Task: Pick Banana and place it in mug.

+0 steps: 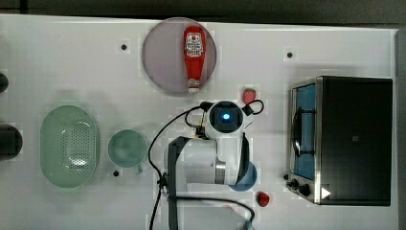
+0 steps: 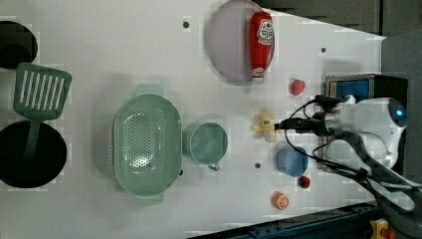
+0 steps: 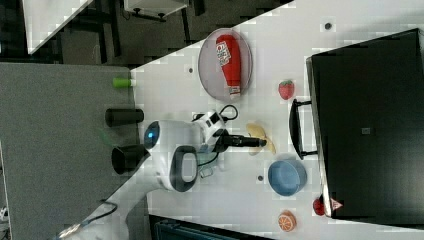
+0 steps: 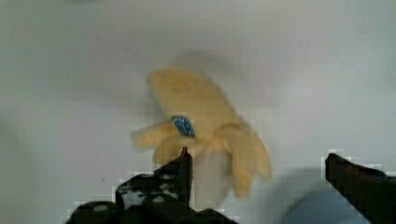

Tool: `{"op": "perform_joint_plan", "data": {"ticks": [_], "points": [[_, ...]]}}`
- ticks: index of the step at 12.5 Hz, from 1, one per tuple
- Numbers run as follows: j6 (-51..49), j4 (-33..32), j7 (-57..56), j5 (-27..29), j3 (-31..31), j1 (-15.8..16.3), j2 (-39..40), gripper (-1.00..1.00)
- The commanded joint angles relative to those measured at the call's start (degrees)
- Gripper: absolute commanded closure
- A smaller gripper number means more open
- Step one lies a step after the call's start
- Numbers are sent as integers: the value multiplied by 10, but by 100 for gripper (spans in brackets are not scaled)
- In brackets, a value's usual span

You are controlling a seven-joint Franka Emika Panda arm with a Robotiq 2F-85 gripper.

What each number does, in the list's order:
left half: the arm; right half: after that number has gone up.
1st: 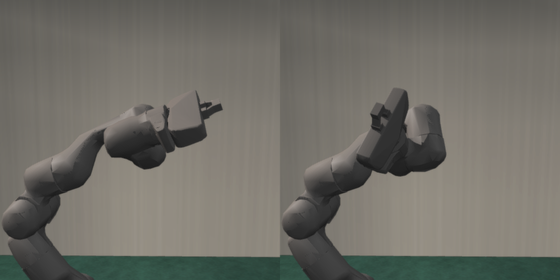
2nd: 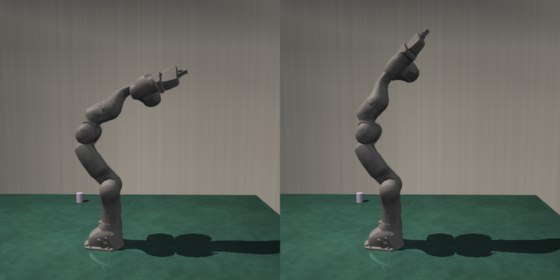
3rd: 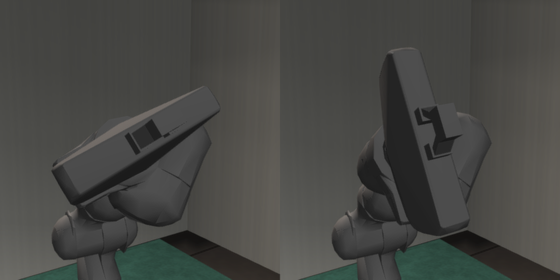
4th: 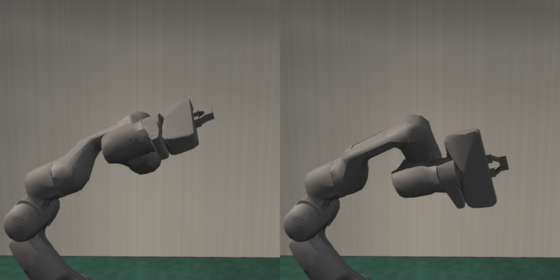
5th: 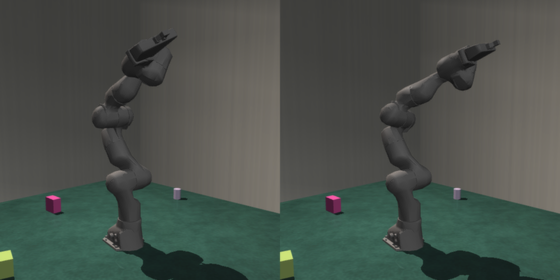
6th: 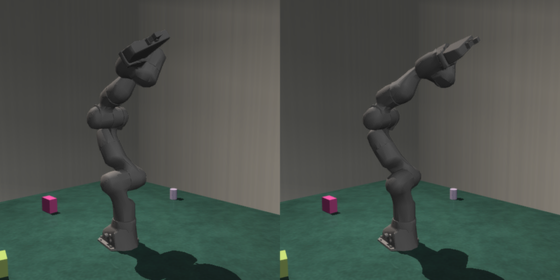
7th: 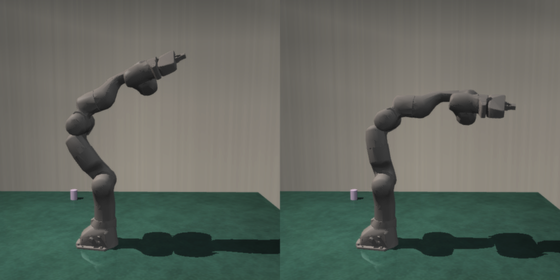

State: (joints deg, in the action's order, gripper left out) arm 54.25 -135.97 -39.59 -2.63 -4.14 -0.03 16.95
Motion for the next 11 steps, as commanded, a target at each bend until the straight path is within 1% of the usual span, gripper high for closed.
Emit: {"op": "perform_joint_plan", "data": {"ticks": [1, 6, 7, 9, 11], "points": [[71, -19, -32, 11, 4, 0, 19, -100], [137, -23, -32, 11, 8, 2, 59, -100], [147, -26, -32, 11, 7, 2, 61, -93], [149, -31, -32, 11, 9, 2, 61, -43], [152, -31, -32, 11, 9, 2, 57, 2]]}}
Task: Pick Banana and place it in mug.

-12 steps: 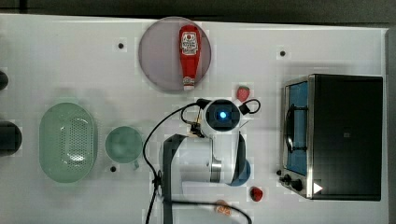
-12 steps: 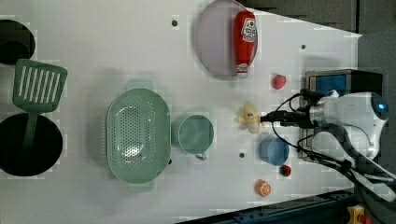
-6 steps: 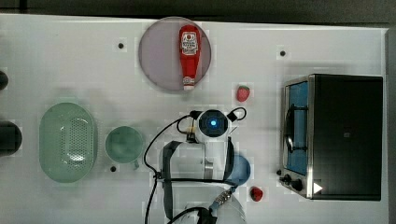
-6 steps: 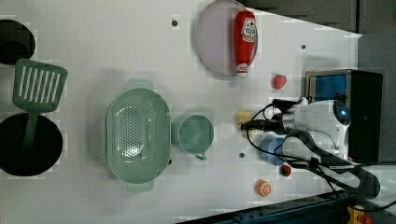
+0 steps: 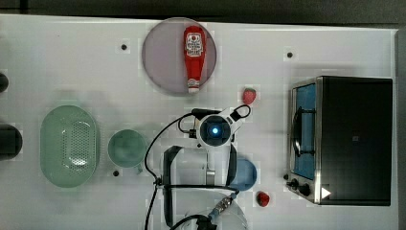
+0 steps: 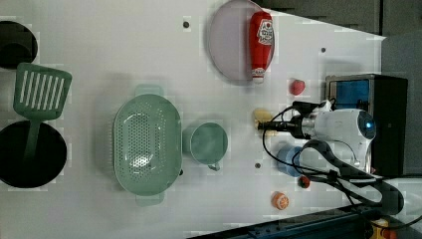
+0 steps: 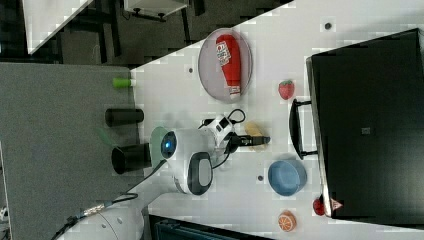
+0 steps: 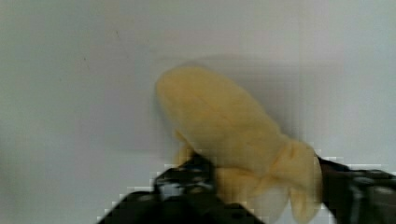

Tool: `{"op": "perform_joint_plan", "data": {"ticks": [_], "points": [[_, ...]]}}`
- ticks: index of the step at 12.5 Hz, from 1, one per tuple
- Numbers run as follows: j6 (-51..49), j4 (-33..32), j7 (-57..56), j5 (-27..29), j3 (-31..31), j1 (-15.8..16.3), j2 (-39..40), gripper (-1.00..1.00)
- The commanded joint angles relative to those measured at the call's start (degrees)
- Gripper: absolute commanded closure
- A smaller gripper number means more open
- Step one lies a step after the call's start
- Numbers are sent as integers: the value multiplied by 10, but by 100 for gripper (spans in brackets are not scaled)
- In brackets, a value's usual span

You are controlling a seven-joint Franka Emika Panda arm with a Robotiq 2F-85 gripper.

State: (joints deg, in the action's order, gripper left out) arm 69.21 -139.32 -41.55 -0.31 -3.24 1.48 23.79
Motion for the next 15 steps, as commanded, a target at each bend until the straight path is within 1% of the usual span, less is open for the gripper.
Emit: {"op": "perform_joint_plan", "data": {"ticks": [1, 2, 5, 7, 9, 12, 15], "points": [[2, 1, -13, -12, -1, -14, -18, 24], [2, -3, -13, -11, -2, -14, -25, 38], [-13, -9, -12, -11, -6, -18, -70, 38], [-61, -6, -12, -11, -8, -19, -126, 38], [-149, 8, -12, -11, -12, -21, -194, 38], [-315, 50, -12, -10, -18, -23, -290, 38], [-420, 101, -11, -10, -18, -22, -369, 38]]}}
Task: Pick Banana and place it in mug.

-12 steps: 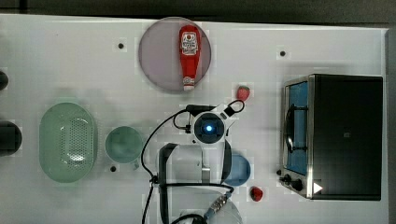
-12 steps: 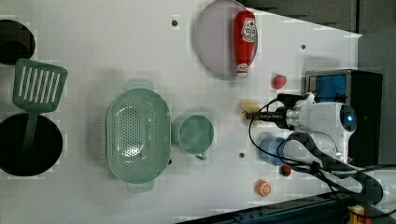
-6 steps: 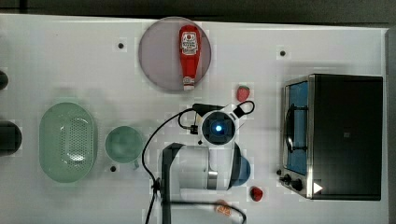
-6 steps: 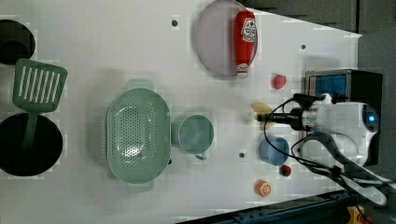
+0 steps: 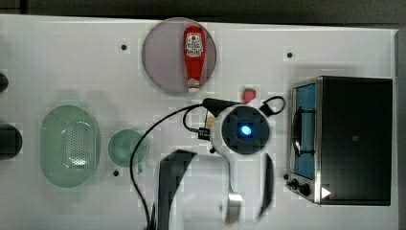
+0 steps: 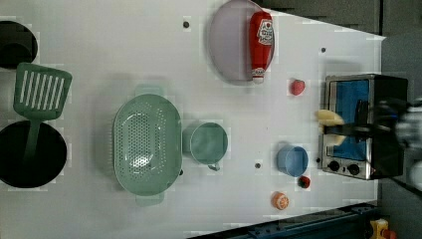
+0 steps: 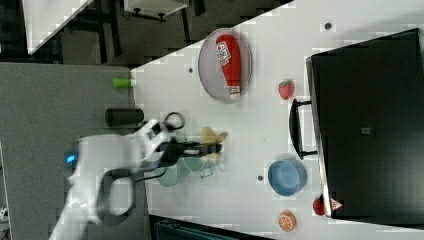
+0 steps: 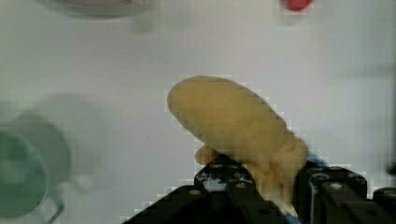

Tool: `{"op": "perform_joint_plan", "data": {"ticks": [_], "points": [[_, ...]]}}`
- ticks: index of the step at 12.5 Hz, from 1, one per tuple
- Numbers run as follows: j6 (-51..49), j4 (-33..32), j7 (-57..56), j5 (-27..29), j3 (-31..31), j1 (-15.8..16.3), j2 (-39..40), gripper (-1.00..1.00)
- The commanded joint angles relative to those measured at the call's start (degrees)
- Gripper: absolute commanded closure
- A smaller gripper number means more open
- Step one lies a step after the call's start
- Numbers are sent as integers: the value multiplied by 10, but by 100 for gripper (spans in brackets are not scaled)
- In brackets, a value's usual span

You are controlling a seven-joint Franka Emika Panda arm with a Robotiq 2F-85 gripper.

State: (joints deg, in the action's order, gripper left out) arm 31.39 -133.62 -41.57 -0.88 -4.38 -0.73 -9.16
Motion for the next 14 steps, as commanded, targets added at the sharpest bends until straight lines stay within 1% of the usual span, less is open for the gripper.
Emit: {"op": "perform_joint_plan", "data": {"ticks": [1, 4, 6, 8, 11, 14], "points": [[-83, 67, -9, -5, -6, 0, -56, 38], [-202, 133, 39, -4, 16, 11, -64, 38], [-233, 147, 104, 4, 51, 23, -59, 38], [-232, 147, 174, 25, 97, 33, -52, 38], [-221, 146, 306, 50, 172, 39, -24, 38], [-159, 142, 397, 51, 238, 40, 24, 38]]}}
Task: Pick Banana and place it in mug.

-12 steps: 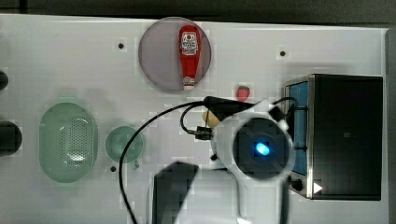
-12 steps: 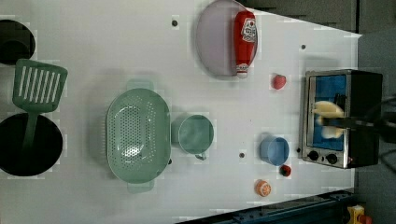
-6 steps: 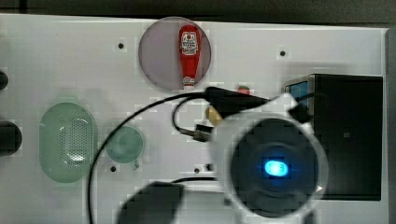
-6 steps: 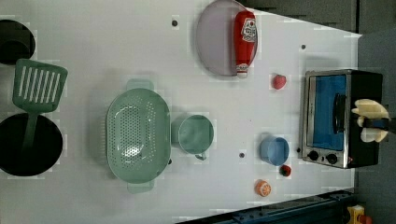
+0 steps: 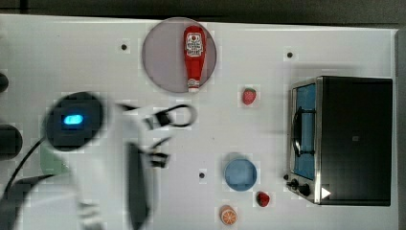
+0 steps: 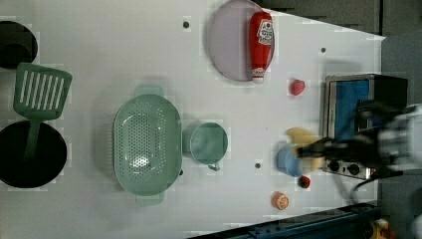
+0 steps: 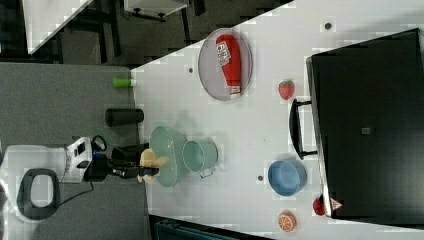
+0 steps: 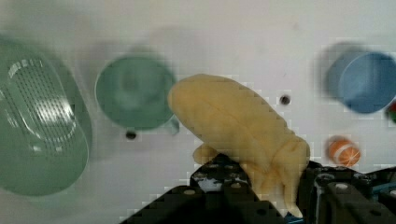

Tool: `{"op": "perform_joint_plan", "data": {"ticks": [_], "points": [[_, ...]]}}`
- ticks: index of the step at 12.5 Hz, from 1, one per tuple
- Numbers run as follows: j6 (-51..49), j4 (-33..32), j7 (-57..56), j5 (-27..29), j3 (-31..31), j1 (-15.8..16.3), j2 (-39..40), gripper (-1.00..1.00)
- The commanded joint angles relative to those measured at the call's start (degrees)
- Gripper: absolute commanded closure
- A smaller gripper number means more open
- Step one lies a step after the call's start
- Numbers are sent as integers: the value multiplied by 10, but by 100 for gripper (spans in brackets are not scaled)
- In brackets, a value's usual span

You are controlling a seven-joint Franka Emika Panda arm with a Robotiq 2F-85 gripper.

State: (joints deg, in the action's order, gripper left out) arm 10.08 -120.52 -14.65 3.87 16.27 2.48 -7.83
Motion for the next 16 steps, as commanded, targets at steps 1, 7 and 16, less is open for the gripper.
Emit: {"op": "perform_joint_plan", "data": {"ticks": [1, 7, 16], "points": [[85, 5, 152, 3, 48, 8, 26, 38], [274, -83, 243, 1, 94, 9, 102, 38], [425, -146, 246, -1, 96, 9, 175, -30]]}}
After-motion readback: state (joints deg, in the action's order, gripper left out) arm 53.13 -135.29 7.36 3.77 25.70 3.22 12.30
